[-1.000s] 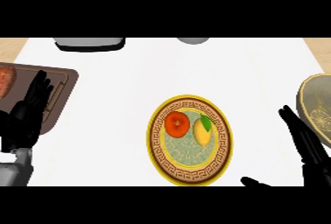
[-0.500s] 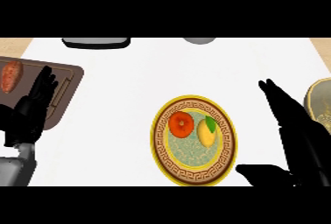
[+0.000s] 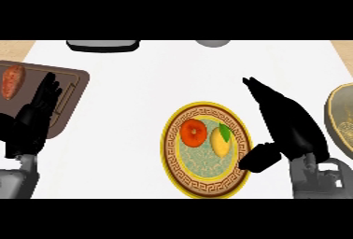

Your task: Pick the lemon from the plate and place it in the bowl

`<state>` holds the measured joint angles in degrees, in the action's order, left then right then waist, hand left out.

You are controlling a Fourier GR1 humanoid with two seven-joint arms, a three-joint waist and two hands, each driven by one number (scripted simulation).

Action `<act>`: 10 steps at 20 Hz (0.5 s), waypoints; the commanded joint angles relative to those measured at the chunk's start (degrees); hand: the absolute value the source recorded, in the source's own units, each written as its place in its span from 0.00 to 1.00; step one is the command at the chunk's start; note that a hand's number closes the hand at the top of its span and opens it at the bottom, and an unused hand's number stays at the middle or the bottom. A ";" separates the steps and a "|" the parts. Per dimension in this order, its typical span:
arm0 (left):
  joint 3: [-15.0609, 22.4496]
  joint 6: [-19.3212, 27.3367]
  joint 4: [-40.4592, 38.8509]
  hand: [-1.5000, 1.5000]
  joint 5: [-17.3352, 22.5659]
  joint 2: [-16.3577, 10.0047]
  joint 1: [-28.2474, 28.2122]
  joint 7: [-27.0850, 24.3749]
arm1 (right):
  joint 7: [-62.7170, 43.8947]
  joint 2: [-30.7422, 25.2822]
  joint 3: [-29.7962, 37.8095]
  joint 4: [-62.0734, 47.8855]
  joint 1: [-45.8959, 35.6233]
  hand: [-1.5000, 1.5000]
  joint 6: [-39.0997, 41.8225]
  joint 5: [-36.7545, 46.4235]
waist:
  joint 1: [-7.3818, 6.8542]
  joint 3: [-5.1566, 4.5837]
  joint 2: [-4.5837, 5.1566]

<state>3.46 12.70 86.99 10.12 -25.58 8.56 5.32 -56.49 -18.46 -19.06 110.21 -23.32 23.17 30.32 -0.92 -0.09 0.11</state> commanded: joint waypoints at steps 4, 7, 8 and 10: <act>-1.02 -1.43 0.89 0.50 0.64 0.09 -0.62 -0.11 | -7.81 2.91 -2.47 -10.70 -3.71 0.00 9.30 -4.44 | 0.07 0.02 -0.09; -1.82 -0.77 -1.64 0.50 -0.48 -0.11 2.90 0.63 | -9.61 4.01 -2.53 -12.17 -4.21 0.00 11.36 -6.87 | 0.85 0.03 -0.10; -1.10 -0.61 -1.51 0.50 -0.93 0.76 0.14 -0.43 | -8.27 4.24 -2.78 -15.42 -4.69 0.00 10.99 -6.54 | 0.35 0.03 -0.05; 0.31 1.69 0.48 0.50 -2.77 2.93 -1.40 -0.94 | -10.83 4.62 -4.78 -12.45 -3.13 0.00 11.77 -5.63 | 0.77 0.03 -0.25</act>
<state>2.66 12.46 86.93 9.22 -24.72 8.13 4.81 -57.41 -15.46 -21.77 98.35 -25.88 28.84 25.21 -0.49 -0.06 -0.01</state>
